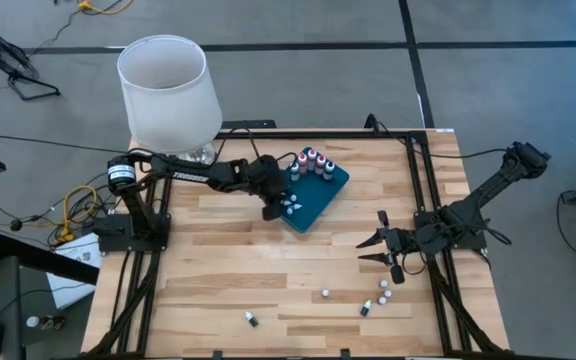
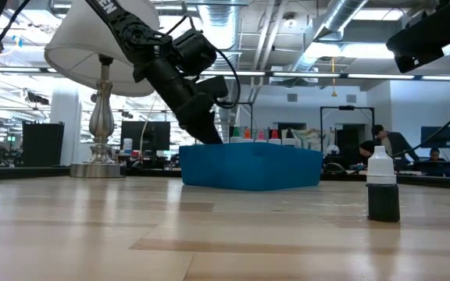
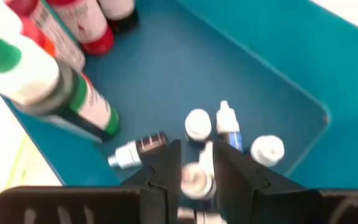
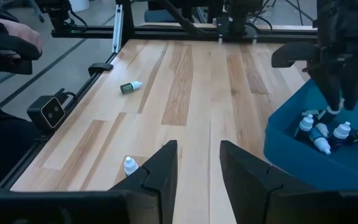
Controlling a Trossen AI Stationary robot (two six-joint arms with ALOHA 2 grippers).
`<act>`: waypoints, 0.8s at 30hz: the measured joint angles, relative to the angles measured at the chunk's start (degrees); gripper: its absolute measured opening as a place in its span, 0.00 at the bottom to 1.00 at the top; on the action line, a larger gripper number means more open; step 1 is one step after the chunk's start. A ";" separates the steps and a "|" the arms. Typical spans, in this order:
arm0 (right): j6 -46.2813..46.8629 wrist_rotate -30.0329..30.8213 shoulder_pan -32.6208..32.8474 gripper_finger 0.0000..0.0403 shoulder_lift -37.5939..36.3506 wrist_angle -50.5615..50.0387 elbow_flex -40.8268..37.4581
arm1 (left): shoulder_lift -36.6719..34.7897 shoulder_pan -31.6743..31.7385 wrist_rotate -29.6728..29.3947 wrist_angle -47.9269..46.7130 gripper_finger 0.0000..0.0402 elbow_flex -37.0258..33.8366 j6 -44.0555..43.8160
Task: Pick & Place food coloring
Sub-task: Put the small red food coloring bottle into the blue container, then put the small purple food coloring bottle into the blue container
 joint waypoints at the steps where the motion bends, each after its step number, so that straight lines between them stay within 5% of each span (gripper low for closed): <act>1: 0.05 0.00 0.00 0.28 0.00 -0.11 0.00 | 0.00 0.00 -0.04 0.83 0.19 0.00 0.00; 18: 0.71 0.00 0.01 0.28 0.00 -0.91 0.00 | 0.00 -0.02 -0.23 1.68 0.10 0.00 0.59; 24: 4.86 0.04 0.02 0.28 0.99 -2.73 0.03 | -0.56 -1.40 7.49 0.89 0.10 0.00 -0.27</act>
